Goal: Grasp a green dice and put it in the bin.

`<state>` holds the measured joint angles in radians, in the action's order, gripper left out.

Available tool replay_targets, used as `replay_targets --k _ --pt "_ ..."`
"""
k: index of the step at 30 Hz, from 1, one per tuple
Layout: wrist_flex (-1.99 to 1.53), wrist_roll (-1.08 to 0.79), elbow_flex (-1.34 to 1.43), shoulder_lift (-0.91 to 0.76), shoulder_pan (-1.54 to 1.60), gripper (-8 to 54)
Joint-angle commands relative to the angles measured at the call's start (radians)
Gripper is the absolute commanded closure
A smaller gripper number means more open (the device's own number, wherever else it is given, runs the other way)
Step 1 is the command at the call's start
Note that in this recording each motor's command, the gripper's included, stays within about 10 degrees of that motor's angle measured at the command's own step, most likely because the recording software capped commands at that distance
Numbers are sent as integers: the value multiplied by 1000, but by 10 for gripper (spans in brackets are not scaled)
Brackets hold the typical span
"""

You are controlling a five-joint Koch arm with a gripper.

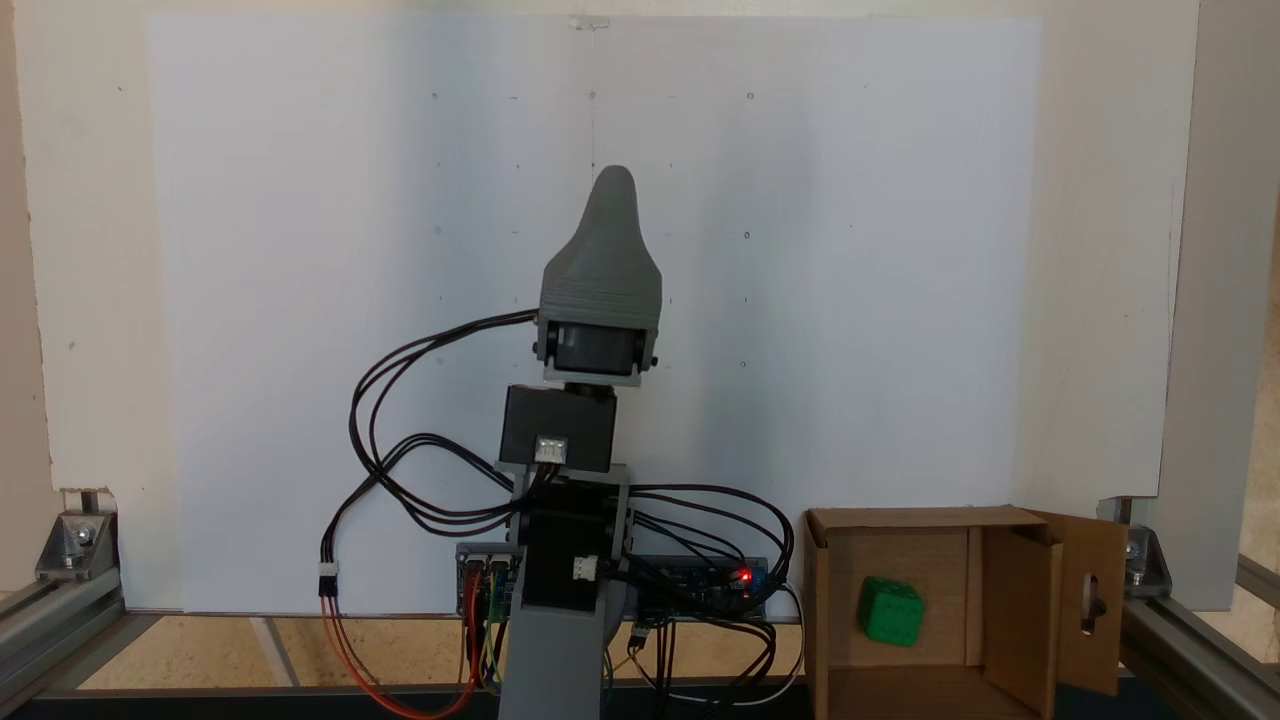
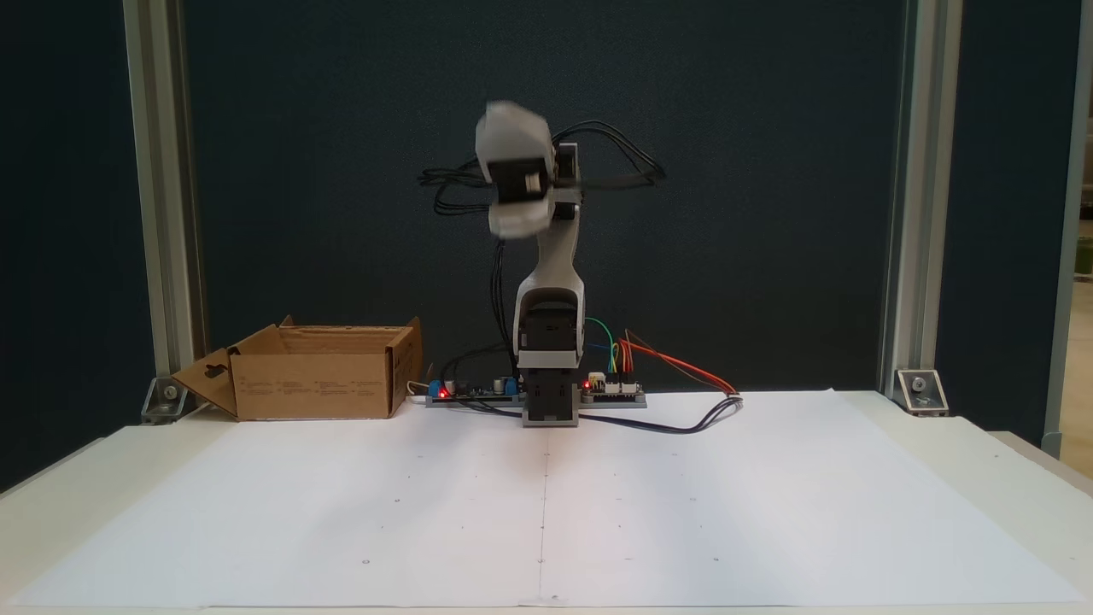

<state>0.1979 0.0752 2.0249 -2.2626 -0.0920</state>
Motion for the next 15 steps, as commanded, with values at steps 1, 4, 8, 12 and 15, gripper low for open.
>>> replay_targets --k 1,4,8,12,15 --pt "106 31 3 -114 -5 -16" --pt "256 25 114 -114 9 -14" --pt "411 20 278 -112 21 -11" --pt "569 18 446 -112 26 14" --pt "690 17 600 -112 58 18"
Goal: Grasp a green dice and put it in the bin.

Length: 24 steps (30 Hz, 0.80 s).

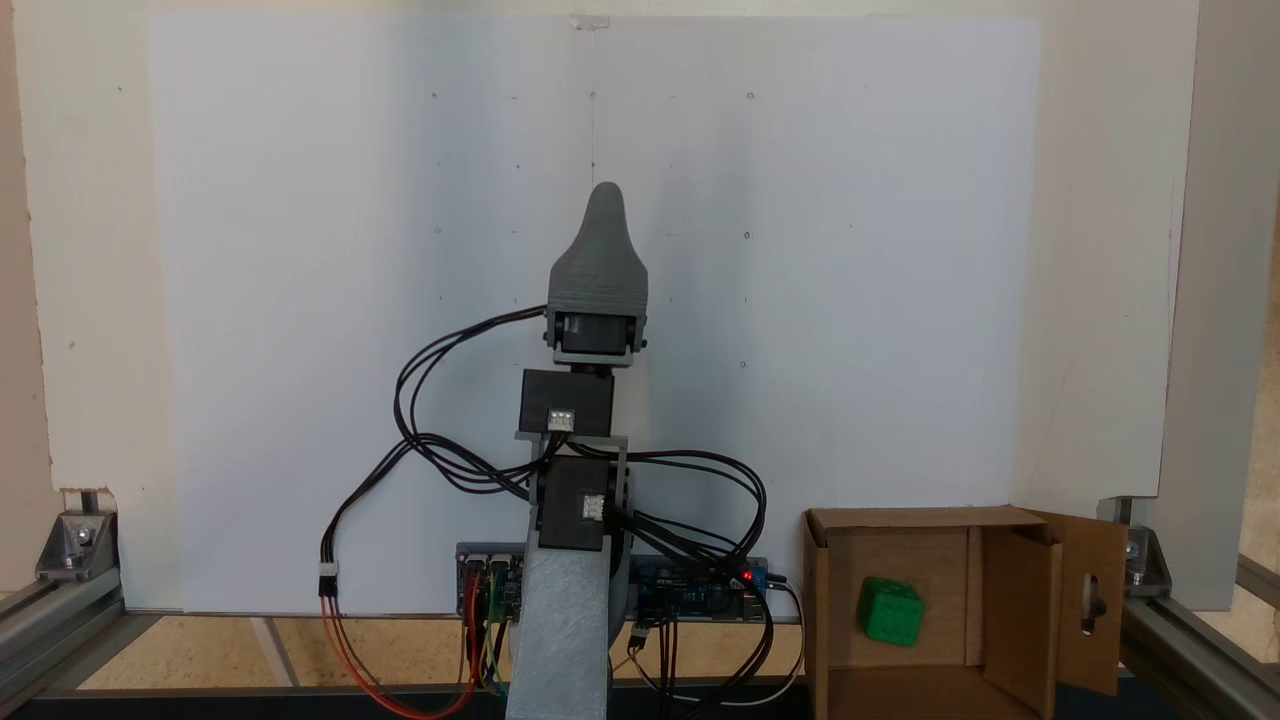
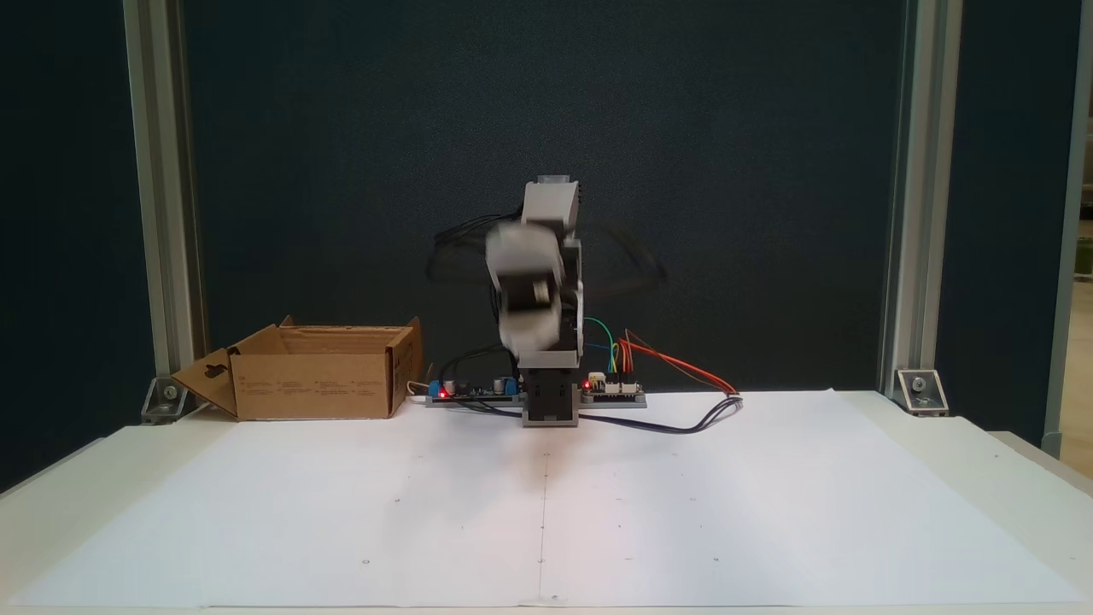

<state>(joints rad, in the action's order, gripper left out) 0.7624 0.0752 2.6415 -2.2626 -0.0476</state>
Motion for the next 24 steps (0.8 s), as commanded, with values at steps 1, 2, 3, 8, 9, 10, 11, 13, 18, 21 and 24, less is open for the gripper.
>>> replay_targets --k 1,2,3,8,9,10,11,13,18,21,24 --pt "165 12 26 -112 17 22" --pt "205 9 66 -110 17 27" --pt "244 8 97 -110 17 31" --pt "426 6 172 -112 15 32" --pt "461 3 183 -112 15 32" --pt "503 3 199 -112 15 32" --pt "546 2 219 -112 15 32" --pt "627 -5 273 -112 15 32" --pt "816 -6 380 -112 15 32" --pt "825 -25 390 -112 15 32" --pt "827 -41 393 -112 15 32"
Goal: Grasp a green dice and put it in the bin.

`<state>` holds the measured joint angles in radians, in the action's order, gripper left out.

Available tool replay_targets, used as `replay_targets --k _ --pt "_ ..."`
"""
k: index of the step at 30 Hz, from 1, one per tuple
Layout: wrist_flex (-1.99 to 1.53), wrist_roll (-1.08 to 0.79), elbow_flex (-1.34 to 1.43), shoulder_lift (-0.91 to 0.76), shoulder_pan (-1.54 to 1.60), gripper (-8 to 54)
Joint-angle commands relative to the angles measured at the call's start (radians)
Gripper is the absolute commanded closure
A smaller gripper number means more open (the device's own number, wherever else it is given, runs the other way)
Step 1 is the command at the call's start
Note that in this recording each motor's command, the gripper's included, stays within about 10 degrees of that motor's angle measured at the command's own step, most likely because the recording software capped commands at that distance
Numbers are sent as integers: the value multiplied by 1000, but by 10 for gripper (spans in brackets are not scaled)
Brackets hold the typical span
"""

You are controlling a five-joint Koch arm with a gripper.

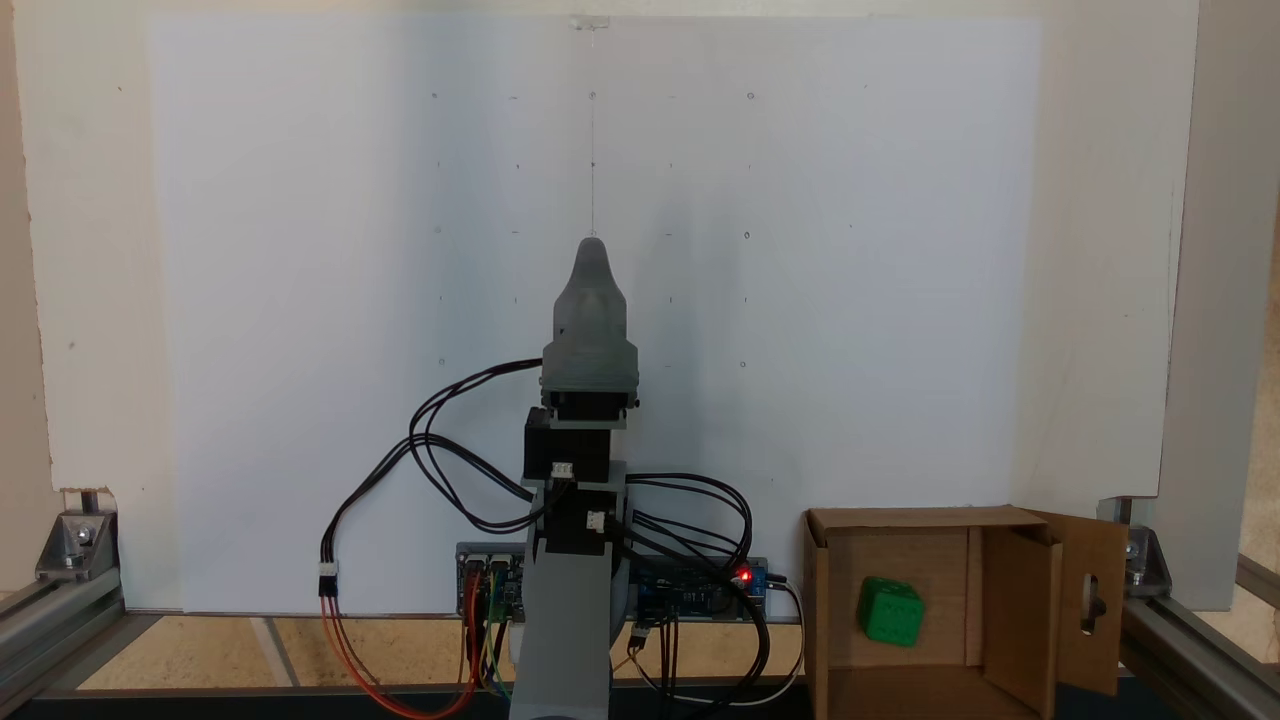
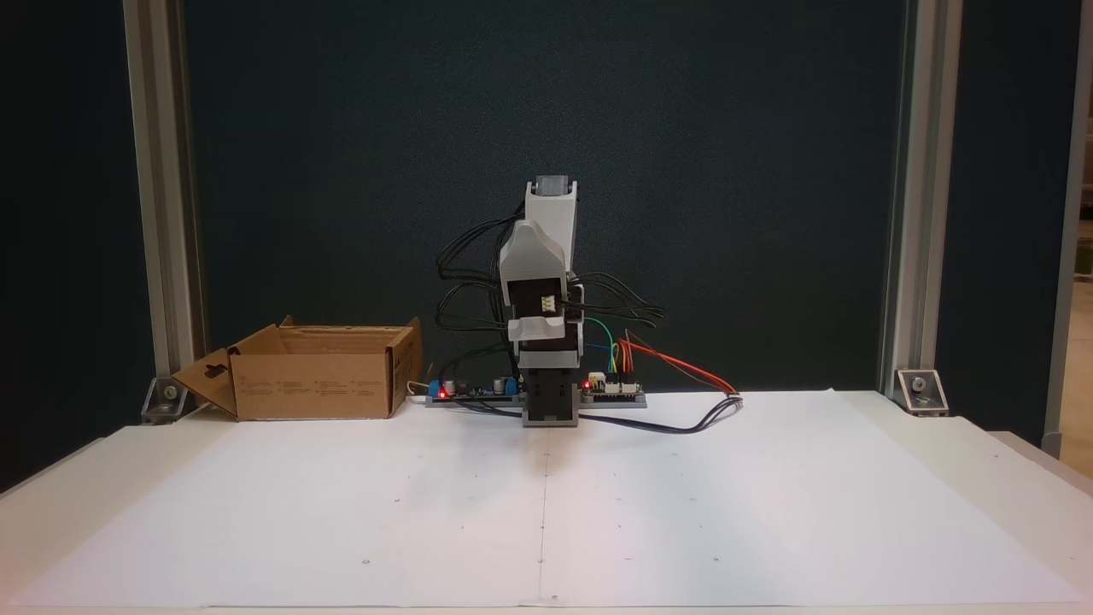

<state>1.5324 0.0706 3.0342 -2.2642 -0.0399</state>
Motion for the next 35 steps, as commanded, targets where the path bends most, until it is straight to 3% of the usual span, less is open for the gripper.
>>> replay_targets --k 1,35 --pt "67 -51 6 -110 8 32" --pt "146 -66 94 -103 44 3"
